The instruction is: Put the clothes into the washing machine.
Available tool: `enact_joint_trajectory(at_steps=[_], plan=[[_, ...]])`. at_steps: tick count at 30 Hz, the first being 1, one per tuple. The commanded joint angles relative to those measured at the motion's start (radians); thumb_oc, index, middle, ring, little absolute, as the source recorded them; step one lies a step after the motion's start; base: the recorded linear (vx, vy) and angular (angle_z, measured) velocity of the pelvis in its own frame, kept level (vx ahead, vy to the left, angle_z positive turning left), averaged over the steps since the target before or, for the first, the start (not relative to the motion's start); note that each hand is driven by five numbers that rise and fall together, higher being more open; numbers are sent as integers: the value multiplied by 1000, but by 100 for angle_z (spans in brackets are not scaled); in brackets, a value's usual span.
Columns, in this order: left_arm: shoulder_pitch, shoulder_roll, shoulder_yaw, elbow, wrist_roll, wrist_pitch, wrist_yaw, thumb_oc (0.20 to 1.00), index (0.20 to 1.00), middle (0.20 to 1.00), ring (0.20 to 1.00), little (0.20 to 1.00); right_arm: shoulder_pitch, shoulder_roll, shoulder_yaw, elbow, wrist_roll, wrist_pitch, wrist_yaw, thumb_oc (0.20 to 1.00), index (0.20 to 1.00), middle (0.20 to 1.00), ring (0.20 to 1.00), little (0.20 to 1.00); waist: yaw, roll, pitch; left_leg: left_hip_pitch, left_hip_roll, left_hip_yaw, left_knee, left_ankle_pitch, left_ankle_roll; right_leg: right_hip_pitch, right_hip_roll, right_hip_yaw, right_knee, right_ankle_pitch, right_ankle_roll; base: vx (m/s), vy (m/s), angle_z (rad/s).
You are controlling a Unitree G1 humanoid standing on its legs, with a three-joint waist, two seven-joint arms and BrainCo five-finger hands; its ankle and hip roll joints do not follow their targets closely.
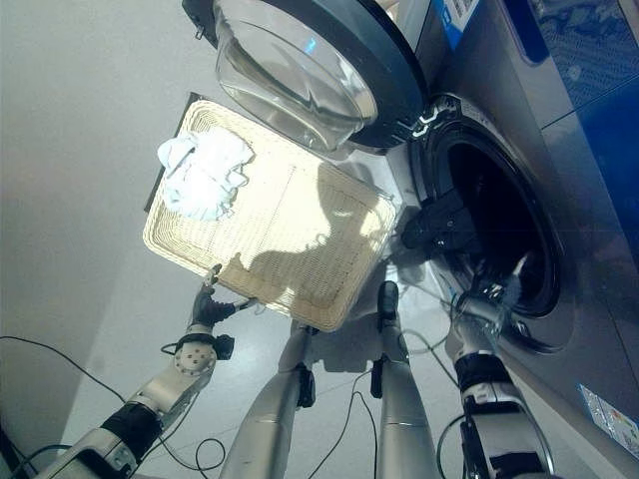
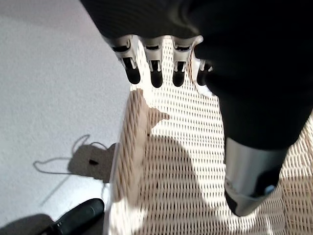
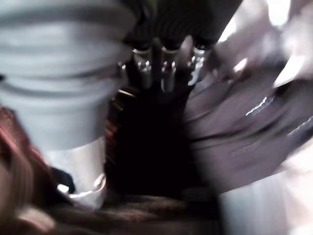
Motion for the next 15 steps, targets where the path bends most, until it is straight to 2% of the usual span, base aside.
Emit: enact_joint_trajectory(at_steps=[1,5,8,12,15], plan=[[-10,-10,26,28,24,-51,14,1000,1000,1000,1000,1000,30,-62,-2,21,-208,80,74,1000,1000,1000,1000,1000,-8,6,-26,-19,-65,-8,48,-58,-27,33,12,-51,-89,96,65,-31,-5,-3],[4,-21,32,18,41,-49,14,1000,1000,1000,1000,1000,50,-50,37,14,-252,96,100,1000,1000,1000,1000,1000,-6,6,-26,-18,-65,-10,47,-61,-27,33,14,-49,-88,91,67,0,0,0],[7,-38,38,10,59,-42,26,1000,1000,1000,1000,1000,59,-20,72,-29,-299,69,92,1000,1000,1000,1000,1000,-8,5,-26,-30,-64,-6,47,-54,-27,20,15,-46,-90,98,66,-3,11,-1],[31,-61,41,-9,73,-38,55,1000,1000,1000,1000,1000,98,30,142,-160,-407,-28,19,1000,1000,1000,1000,1000,-17,2,-26,-36,-61,-1,43,-51,-28,12,20,-39,-91,98,64,-13,36,0],[36,-66,44,-11,74,-38,66,1000,1000,1000,1000,1000,111,41,167,-194,-432,-31,3,1000,1000,1000,1000,1000,-20,2,-26,-39,-59,1,42,-49,-29,8,22,-36,-90,98,64,-2,49,0]])
